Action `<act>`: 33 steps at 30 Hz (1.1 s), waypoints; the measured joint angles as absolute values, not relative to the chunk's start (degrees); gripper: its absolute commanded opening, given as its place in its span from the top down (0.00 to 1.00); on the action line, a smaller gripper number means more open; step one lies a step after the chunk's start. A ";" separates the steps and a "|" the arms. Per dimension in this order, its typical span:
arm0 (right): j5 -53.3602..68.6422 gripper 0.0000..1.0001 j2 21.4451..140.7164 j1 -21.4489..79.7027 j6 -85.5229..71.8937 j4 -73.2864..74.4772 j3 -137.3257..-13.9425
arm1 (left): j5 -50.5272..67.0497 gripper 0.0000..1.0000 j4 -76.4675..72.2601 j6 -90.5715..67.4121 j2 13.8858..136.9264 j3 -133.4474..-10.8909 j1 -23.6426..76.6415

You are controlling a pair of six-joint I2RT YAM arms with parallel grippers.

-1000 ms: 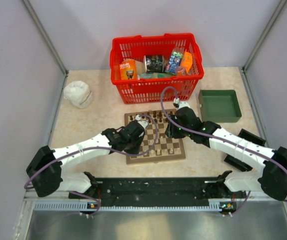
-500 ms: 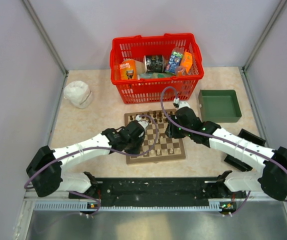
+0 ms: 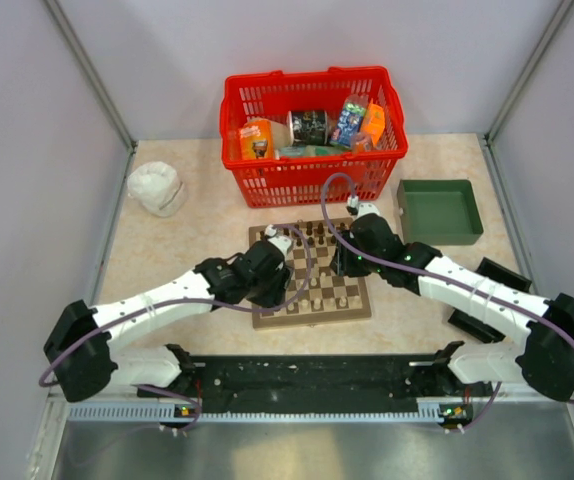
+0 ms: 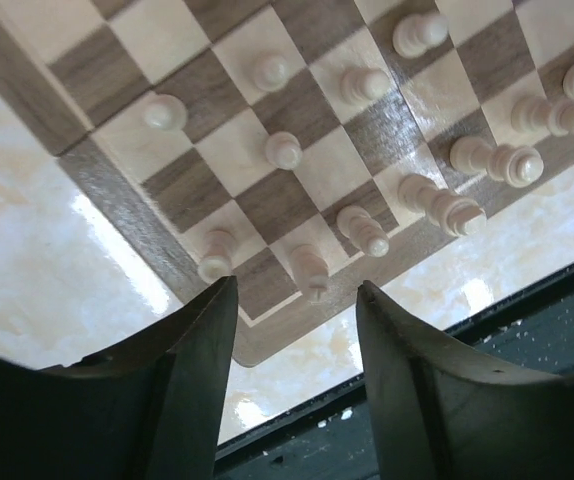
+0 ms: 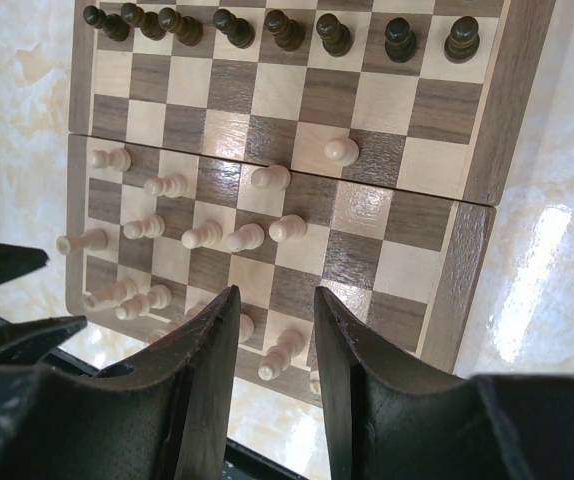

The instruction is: Set up the chess pieces on the board

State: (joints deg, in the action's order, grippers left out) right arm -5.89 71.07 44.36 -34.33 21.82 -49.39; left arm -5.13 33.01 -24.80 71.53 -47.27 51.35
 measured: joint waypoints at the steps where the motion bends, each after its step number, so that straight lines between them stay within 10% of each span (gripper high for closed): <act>1: -5.89 0.64 71.07 44.36 -34.33 21.82 -49.39 | -6.28 0.41 32.99 -24.88 70.63 -47.27 51.35; 33: -4.62 0.64 71.64 44.36 -34.26 21.91 -49.39 | -8.71 0.57 30.37 -26.89 71.53 -44.77 44.93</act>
